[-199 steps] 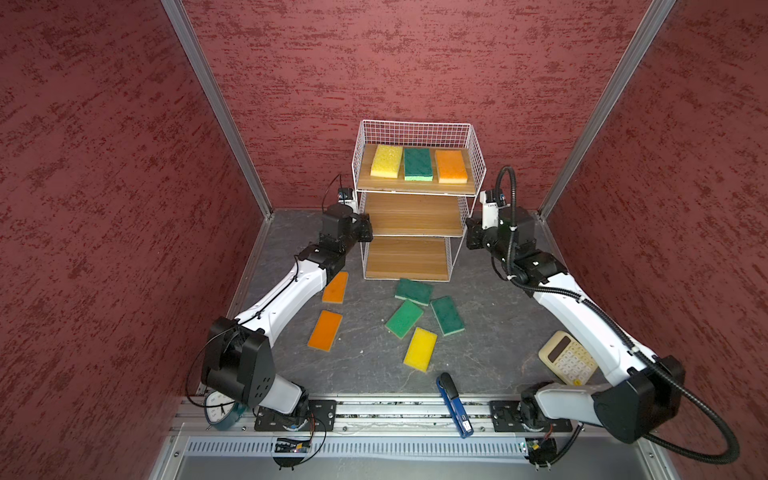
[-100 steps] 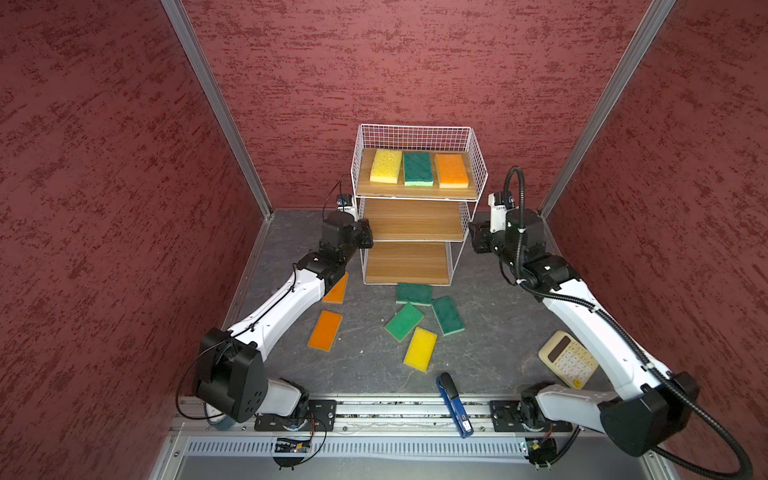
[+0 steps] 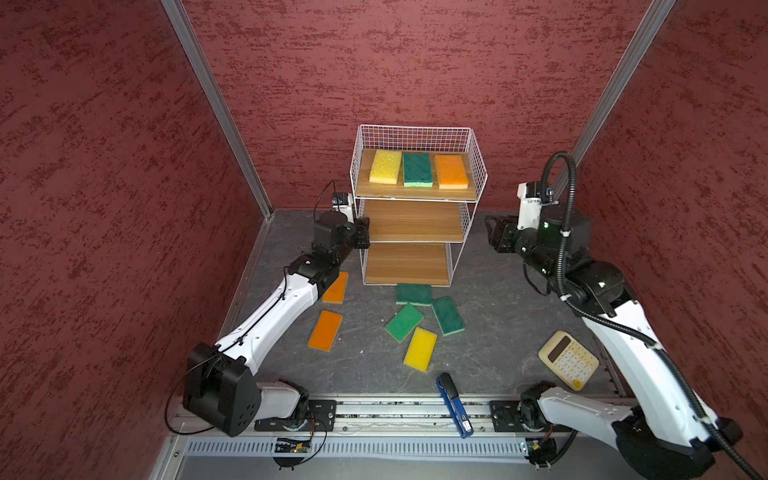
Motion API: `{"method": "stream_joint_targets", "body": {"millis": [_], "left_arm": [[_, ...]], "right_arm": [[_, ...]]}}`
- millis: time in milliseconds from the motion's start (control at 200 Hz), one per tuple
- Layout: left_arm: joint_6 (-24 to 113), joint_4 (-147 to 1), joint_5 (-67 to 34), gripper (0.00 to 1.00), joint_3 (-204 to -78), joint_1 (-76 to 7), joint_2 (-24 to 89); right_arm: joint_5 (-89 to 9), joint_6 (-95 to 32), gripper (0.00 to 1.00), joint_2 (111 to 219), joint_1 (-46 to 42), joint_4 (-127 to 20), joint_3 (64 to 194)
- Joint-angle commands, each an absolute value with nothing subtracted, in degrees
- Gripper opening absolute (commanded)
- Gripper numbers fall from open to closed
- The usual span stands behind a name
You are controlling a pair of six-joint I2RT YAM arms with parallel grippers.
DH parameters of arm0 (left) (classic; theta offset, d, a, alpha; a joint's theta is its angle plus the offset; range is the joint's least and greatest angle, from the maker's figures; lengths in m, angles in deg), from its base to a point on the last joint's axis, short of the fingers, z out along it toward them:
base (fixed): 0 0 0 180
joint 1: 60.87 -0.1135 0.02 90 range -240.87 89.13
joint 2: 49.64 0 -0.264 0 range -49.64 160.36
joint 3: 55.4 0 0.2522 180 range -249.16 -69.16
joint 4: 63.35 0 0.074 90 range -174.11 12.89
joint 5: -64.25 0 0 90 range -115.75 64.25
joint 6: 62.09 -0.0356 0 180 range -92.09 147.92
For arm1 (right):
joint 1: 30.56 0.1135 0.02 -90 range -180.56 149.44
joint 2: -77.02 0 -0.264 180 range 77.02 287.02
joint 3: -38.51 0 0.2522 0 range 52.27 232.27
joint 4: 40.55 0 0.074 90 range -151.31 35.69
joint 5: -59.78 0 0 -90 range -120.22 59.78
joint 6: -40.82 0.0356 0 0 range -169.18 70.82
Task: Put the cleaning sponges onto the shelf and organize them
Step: 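Swing the right gripper back up to the top shelf above the yellow sponge, then push the yellow sponge on the top shelf with the right gripper tips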
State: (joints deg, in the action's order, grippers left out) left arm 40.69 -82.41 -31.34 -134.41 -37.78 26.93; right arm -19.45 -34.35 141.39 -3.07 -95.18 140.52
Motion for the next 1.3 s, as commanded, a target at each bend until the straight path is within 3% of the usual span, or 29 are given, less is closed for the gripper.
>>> {"method": "stream_joint_targets", "body": {"millis": [0, 210, 381, 491, 807, 1298], "left_arm": [[40.3, -82.8, -29.4, 0.44, -134.9, -38.1, 24.8], [40.9, -84.2, -28.4, 0.46, -134.0, -39.3, 21.4], [42.1, -87.4, -26.3, 0.50, -133.5, -40.8, 19.2], [42.3, -90.7, -25.7, 0.53, -133.0, -41.0, 17.0], [42.8, -94.1, -25.1, 0.56, -127.0, -42.8, 7.1], [46.5, -94.8, -18.8, 0.56, -124.7, -50.7, 2.3]], "right_arm": [[-14.1, -33.5, 0.58, 142.2, 2.7, -100.3, 148.3], [-4.8, -37.7, 0.59, 156.1, 13.0, -109.0, 170.9], [-10.3, -41.0, 0.59, 176.3, 15.4, -116.8, 198.6], [-12.5, -43.6, 0.53, 186.0, 15.2, -115.6, 209.9], [-21.1, -42.2, 0.46, 189.4, 14.0, -97.4, 203.7], [-18.4, -41.8, 0.48, 196.5, 14.1, -89.1, 203.7]]}}
